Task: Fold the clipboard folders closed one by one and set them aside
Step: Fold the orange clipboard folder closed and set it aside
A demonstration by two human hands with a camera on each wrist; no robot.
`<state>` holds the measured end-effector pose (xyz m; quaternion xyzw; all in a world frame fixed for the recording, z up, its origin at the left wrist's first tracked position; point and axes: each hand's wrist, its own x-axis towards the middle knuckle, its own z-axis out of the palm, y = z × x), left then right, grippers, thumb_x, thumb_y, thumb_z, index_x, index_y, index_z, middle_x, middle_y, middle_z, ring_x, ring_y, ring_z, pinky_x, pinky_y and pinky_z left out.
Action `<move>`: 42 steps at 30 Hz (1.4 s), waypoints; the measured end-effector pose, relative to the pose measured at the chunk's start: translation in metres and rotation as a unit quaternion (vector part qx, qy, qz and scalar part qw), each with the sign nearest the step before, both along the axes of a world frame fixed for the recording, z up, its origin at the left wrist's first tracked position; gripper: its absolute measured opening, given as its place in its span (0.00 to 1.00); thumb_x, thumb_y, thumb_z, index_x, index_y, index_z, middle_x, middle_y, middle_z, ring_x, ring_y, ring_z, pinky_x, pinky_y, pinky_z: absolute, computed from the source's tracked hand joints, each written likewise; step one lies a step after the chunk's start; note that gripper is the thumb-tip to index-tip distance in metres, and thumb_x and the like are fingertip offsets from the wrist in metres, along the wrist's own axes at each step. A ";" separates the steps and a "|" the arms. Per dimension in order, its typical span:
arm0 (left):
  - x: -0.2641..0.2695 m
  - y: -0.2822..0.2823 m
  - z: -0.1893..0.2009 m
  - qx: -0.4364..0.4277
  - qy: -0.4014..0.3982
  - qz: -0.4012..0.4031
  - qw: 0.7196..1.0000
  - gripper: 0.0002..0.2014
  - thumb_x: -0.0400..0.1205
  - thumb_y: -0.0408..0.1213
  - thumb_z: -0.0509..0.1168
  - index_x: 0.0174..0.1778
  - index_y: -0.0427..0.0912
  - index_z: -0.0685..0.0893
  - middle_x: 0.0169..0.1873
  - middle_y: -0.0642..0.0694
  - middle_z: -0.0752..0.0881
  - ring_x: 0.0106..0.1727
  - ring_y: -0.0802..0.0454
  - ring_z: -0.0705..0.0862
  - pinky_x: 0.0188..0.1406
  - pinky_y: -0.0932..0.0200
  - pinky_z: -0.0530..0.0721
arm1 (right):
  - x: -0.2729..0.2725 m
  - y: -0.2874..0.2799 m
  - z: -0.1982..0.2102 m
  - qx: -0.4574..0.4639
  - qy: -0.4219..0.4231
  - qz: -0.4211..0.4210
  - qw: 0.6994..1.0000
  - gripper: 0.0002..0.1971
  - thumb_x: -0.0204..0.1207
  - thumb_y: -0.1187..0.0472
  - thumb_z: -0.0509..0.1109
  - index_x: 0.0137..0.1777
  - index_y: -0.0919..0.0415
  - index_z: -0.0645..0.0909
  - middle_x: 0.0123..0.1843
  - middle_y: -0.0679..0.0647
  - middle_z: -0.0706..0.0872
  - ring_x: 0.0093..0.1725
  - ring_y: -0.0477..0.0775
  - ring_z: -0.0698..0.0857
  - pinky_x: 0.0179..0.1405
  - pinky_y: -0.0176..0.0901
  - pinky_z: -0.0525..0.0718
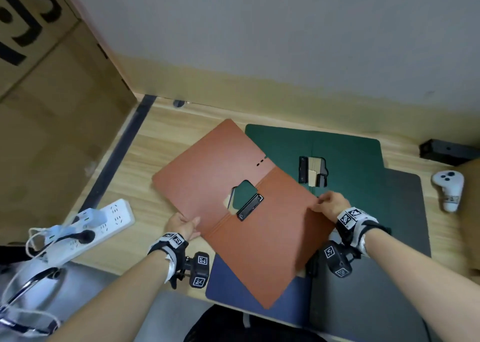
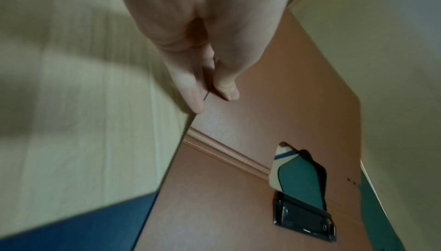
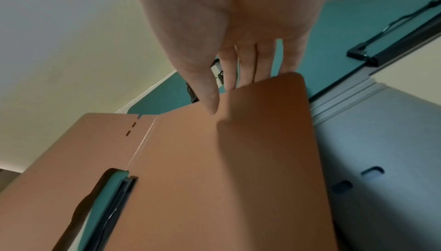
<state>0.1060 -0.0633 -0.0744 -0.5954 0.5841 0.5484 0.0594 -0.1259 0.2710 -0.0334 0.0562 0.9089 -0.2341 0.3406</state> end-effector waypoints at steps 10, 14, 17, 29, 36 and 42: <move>0.022 0.040 -0.005 -0.019 0.023 -0.032 0.999 0.17 0.73 0.36 0.79 0.38 0.38 0.74 0.38 0.37 0.90 0.41 0.46 0.93 0.55 0.44 0.90 | 0.040 0.008 -0.023 0.053 0.196 0.124 0.971 0.35 0.66 0.50 0.78 0.74 0.50 0.73 0.80 0.59 0.69 0.78 0.64 0.67 0.78 0.58 0.65; 0.030 0.042 0.007 -0.060 0.011 -0.104 0.993 0.19 0.68 0.42 0.82 0.38 0.37 0.78 0.33 0.41 0.90 0.38 0.45 0.93 0.50 0.40 0.90 | 0.065 0.005 -0.031 0.011 0.186 0.094 0.978 0.37 0.71 0.55 0.76 0.79 0.57 0.67 0.86 0.60 0.55 0.85 0.63 0.56 0.83 0.55 0.55; 0.032 0.045 0.023 -0.124 -0.023 -0.194 0.973 0.22 0.67 0.49 0.81 0.27 0.40 0.77 0.24 0.45 0.86 0.26 0.45 0.85 0.34 0.46 0.88 | 0.082 0.007 -0.026 0.007 0.176 0.075 0.982 0.34 0.74 0.56 0.73 0.80 0.59 0.67 0.86 0.61 0.56 0.84 0.65 0.56 0.83 0.56 0.54; 0.043 0.084 0.062 -0.198 0.058 -0.610 0.765 0.05 0.74 0.35 0.64 0.35 0.46 0.74 0.38 0.44 0.82 0.40 0.39 0.83 0.41 0.44 0.83 | 0.140 0.025 0.027 -0.167 0.180 -0.138 0.960 0.17 0.81 0.57 0.64 0.66 0.62 0.81 0.64 0.59 0.84 0.62 0.58 0.83 0.69 0.52 0.77; 0.038 0.115 0.062 -0.313 0.029 -0.744 0.590 0.07 0.74 0.34 0.63 0.40 0.45 0.70 0.51 0.43 0.74 0.46 0.35 0.82 0.36 0.47 0.75 | 0.161 0.014 0.068 -0.348 0.068 -0.268 0.895 0.25 0.86 0.45 0.49 0.55 0.61 0.83 0.43 0.58 0.88 0.38 0.57 0.85 0.46 0.48 0.79; 0.027 0.131 0.056 -0.308 -0.021 -0.772 0.556 0.08 0.75 0.31 0.67 0.48 0.42 0.81 0.54 0.43 0.76 0.55 0.39 0.80 0.43 0.48 0.78 | 0.179 0.027 0.048 -0.285 0.108 -0.219 0.927 0.18 0.79 0.65 0.69 0.69 0.60 0.76 0.57 0.54 0.88 0.54 0.53 0.88 0.54 0.47 0.87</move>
